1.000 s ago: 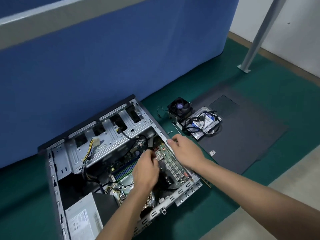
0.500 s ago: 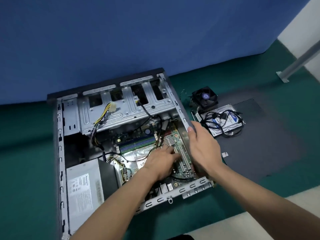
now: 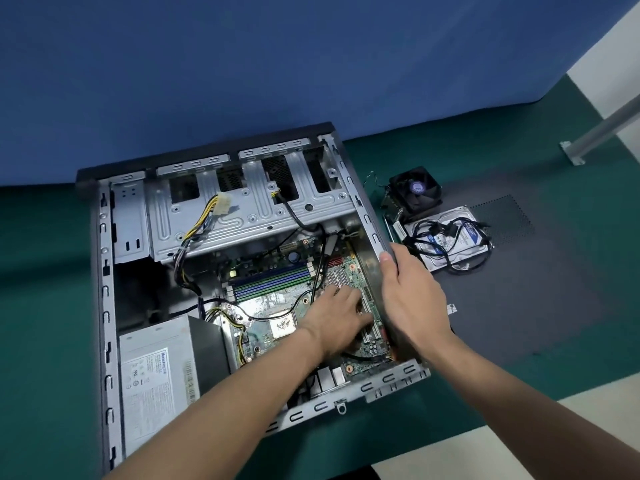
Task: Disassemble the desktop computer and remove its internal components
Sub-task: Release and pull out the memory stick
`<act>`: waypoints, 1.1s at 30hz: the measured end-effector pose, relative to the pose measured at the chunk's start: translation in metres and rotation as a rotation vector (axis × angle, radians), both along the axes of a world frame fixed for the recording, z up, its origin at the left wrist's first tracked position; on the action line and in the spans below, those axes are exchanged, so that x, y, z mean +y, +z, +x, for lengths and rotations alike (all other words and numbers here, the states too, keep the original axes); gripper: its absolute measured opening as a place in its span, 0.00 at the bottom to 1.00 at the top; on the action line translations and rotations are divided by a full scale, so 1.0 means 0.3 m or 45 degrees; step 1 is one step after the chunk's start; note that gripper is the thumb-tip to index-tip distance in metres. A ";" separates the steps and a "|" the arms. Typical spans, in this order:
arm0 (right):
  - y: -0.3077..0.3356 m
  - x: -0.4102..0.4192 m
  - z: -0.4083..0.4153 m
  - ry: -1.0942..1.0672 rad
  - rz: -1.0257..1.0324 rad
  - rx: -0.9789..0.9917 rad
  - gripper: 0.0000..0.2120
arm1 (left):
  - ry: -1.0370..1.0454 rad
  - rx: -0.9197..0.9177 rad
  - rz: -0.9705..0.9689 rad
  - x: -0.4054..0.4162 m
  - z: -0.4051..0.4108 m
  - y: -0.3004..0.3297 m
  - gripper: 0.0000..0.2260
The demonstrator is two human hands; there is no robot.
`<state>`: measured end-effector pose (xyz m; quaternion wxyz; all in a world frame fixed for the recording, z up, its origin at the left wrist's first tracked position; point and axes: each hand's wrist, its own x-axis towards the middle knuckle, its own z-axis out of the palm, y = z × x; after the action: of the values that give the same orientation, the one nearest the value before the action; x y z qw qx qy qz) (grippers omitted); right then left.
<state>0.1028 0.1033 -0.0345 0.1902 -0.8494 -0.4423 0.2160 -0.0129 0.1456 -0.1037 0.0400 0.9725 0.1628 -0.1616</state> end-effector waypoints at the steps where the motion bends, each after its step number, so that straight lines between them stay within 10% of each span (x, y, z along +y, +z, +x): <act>1: 0.001 0.000 0.000 -0.003 -0.006 -0.006 0.15 | -0.077 -0.006 0.080 -0.001 0.002 0.001 0.18; 33: 0.011 0.003 -0.003 0.005 0.006 -0.053 0.16 | -0.034 0.009 -0.096 0.004 0.032 -0.008 0.33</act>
<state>0.1019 0.1042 -0.0311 0.1825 -0.8524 -0.4483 0.1977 -0.0032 0.1469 -0.1060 0.0739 0.9718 0.1436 -0.1717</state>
